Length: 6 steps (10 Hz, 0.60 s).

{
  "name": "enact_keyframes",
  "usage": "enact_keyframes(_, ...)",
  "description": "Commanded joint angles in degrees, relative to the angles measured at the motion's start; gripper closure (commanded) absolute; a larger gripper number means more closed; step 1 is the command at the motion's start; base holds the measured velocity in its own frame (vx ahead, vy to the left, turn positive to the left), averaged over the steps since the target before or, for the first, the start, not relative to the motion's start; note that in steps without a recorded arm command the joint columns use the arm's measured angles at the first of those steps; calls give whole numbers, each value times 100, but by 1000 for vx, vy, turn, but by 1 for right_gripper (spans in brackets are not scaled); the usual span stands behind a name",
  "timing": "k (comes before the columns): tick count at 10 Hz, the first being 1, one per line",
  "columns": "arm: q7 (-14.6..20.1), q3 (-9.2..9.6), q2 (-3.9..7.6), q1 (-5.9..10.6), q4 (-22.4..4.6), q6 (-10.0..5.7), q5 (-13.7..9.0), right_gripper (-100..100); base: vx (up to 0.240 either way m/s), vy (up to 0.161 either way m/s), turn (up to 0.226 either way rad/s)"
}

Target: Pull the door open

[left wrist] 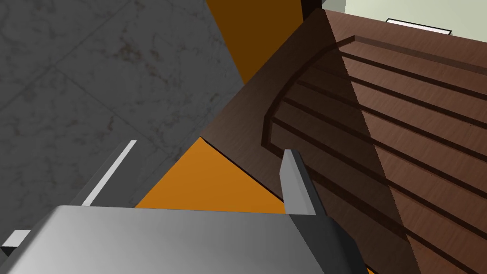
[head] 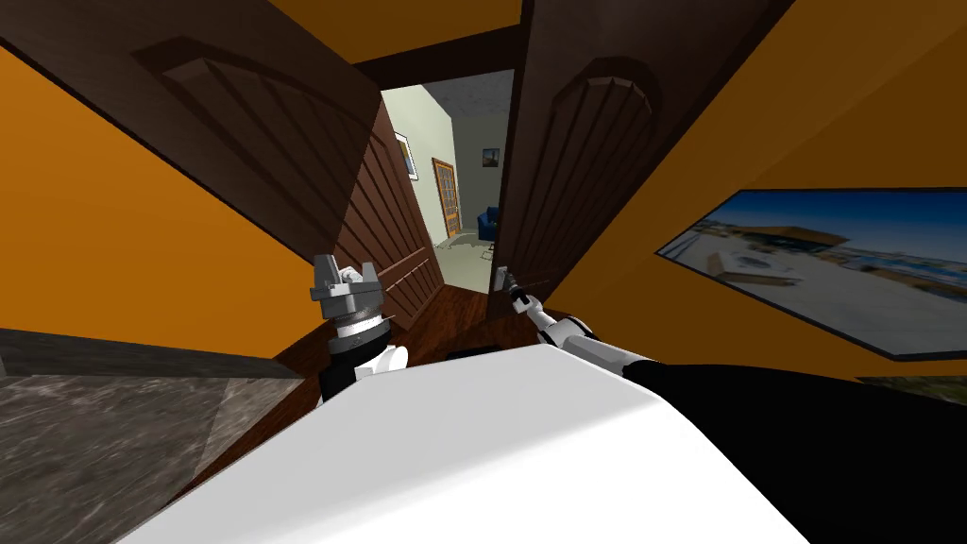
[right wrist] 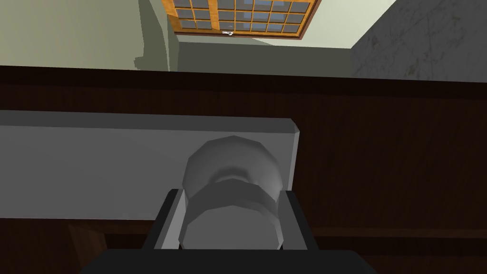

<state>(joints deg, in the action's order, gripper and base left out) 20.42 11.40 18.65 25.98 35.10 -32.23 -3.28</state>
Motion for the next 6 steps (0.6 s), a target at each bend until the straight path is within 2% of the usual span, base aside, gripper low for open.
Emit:
enact_keyframes(1,125,145,25,-18,82,-25,42,100,-168,-156,93)
enact_keyframes(4,258,302,65,-20,122,-65,87,100,-174,-115,64)
enact_keyframes(5,225,260,75,-21,127,-38,75,100,-73,-46,16)
enact_keyframes(6,318,382,99,-41,155,-72,113,100,-100,-75,27)
